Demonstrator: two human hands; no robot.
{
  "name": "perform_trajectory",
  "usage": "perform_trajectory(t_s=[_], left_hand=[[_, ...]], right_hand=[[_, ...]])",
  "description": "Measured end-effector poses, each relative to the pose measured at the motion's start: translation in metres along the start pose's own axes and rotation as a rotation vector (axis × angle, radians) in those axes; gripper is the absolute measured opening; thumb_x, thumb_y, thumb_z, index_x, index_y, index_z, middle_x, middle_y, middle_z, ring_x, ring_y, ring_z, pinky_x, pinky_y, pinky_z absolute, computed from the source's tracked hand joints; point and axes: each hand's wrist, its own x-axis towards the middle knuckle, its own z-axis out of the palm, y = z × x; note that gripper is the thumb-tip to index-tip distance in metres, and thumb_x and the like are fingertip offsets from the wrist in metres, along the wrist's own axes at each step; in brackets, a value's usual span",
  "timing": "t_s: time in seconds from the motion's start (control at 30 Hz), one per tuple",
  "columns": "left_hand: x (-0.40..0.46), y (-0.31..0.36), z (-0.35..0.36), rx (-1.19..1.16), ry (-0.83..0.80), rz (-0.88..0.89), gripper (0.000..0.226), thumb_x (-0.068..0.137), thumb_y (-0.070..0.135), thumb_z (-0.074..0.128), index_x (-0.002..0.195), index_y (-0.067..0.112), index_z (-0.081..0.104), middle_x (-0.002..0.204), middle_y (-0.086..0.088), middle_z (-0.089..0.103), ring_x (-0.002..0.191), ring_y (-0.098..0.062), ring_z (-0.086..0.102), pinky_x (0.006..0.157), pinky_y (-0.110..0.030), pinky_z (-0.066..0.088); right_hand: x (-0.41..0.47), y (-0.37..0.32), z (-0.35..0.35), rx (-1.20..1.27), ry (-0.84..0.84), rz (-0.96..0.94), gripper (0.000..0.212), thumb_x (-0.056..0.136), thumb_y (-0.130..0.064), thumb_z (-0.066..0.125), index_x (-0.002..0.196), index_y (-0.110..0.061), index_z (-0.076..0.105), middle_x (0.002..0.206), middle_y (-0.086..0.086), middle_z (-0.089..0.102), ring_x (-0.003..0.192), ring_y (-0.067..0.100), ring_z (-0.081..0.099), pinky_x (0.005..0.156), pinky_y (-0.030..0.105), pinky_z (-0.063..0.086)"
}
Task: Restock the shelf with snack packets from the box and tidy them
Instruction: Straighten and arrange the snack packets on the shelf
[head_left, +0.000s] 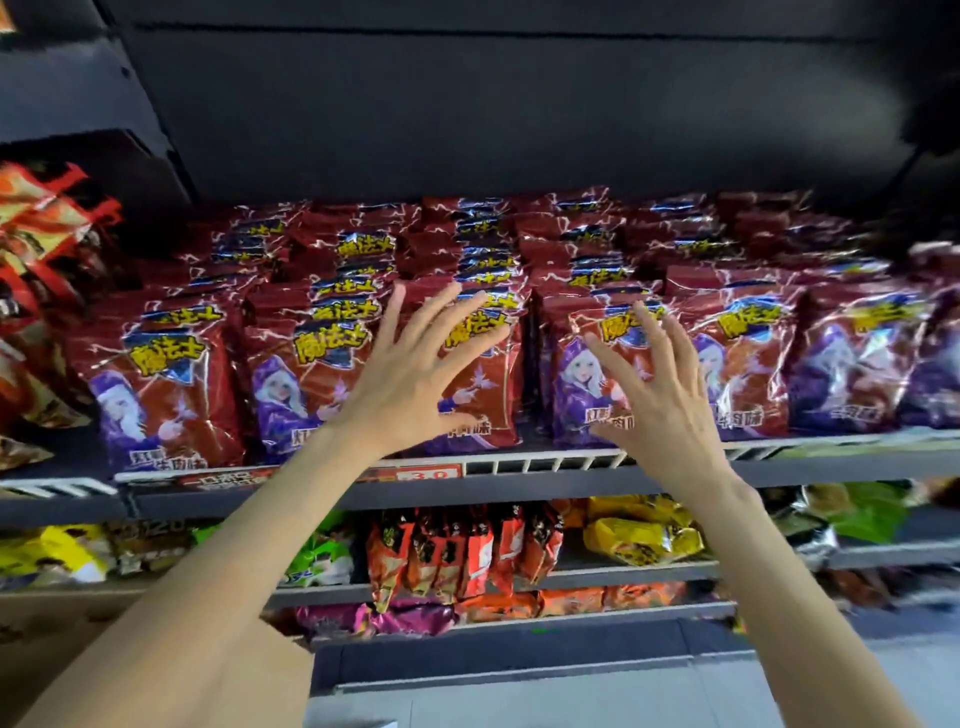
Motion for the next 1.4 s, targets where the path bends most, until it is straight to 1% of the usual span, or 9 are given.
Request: perform_trajectory(t_s=[0.27,0.37,0.57,0.7,0.8,0.97,1.17,1.27,1.4], left_hand=[[0.006,-0.001,0.002,-0.031,-0.007,0.014,0.102,0.059,0.064,0.072,0.145,0.032,0.028,0.154,-0.007,0.017,0.142,-0.025,0.015,0.112,-0.057,-0.007],[0.012,0.014,-0.007,-0.089,0.094,-0.036,0.070,0.074,0.056,0.064,0.136,0.029,0.045,0.149,-0.006,0.034,0.138,-0.025,0.026,0.111,-0.063,0.006],[0.064,0.058,-0.022,-0.303,0.436,0.075,0.026,0.088,0.028,0.059,0.107,0.014,0.068,0.101,0.001,0.069,0.102,-0.020,0.059,0.098,-0.035,0.035],[0.102,0.099,-0.031,-0.523,0.507,0.146,0.020,0.091,0.023,0.054,0.096,0.014,0.072,0.067,0.012,0.065,0.062,-0.004,0.058,0.070,-0.022,0.045],[0.132,0.134,-0.036,-0.627,0.367,0.130,0.022,0.091,0.029,0.051,0.098,0.021,0.070,0.069,0.017,0.066,0.054,0.006,0.051,0.052,-0.012,0.044],[0.186,0.197,-0.019,-0.670,0.177,0.088,0.026,0.088,0.034,0.055,0.111,0.028,0.063,0.100,0.018,0.064,0.093,-0.002,0.057,0.081,-0.027,0.051],[0.237,0.268,0.025,-0.343,0.184,0.201,0.052,0.080,0.050,0.063,0.124,0.023,0.057,0.132,-0.002,0.053,0.126,-0.022,0.042,0.113,-0.046,0.021],[0.246,0.287,0.046,-0.194,0.075,0.210,0.070,0.078,0.062,0.058,0.138,0.029,0.044,0.148,-0.004,0.037,0.138,-0.024,0.028,0.114,-0.057,0.001],[0.243,0.290,0.071,0.030,-0.036,0.279,0.072,0.087,0.068,0.039,0.148,0.031,0.027,0.156,-0.001,0.019,0.145,-0.023,0.012,0.113,-0.059,-0.006]], right_hand=[[0.009,-0.003,0.006,0.058,-0.046,-0.056,0.097,0.061,-0.034,0.087,0.144,-0.031,0.036,0.157,0.013,0.015,0.141,0.046,0.014,0.101,0.061,0.036],[0.008,0.000,0.003,0.063,-0.055,-0.075,0.093,0.064,-0.035,0.085,0.144,-0.029,0.038,0.157,0.011,0.013,0.141,0.043,0.014,0.104,0.059,0.033],[-0.016,0.023,-0.028,0.199,0.065,-0.088,0.048,0.090,-0.041,0.058,0.134,-0.023,0.052,0.151,0.007,0.032,0.141,0.029,0.023,0.112,0.044,0.024],[-0.044,0.065,-0.066,0.321,0.034,-0.013,0.033,0.093,-0.036,0.050,0.116,-0.020,0.066,0.114,-0.003,0.066,0.103,0.014,0.061,0.086,0.039,0.054],[-0.065,0.108,-0.094,0.364,-0.007,0.112,0.030,0.093,-0.039,0.051,0.112,-0.025,0.069,0.102,-0.012,0.070,0.086,0.006,0.067,0.069,0.026,0.056],[-0.102,0.192,-0.119,0.327,0.208,0.332,0.021,0.090,-0.016,0.064,0.110,-0.018,0.069,0.104,-0.007,0.067,0.084,0.001,0.061,0.065,0.001,0.043],[-0.116,0.297,-0.109,0.297,0.197,0.534,0.062,0.087,-0.036,0.064,0.141,-0.024,0.038,0.141,0.008,0.038,0.128,0.028,0.041,0.098,0.043,0.041],[-0.107,0.330,-0.097,0.323,0.053,0.538,0.084,0.084,-0.045,0.065,0.150,-0.031,0.015,0.149,0.015,0.020,0.129,0.039,0.038,0.090,0.048,0.044],[-0.096,0.348,-0.087,0.284,0.055,0.540,0.093,0.081,-0.040,0.072,0.150,-0.029,0.011,0.146,0.026,0.017,0.119,0.048,0.046,0.083,0.046,0.048]])
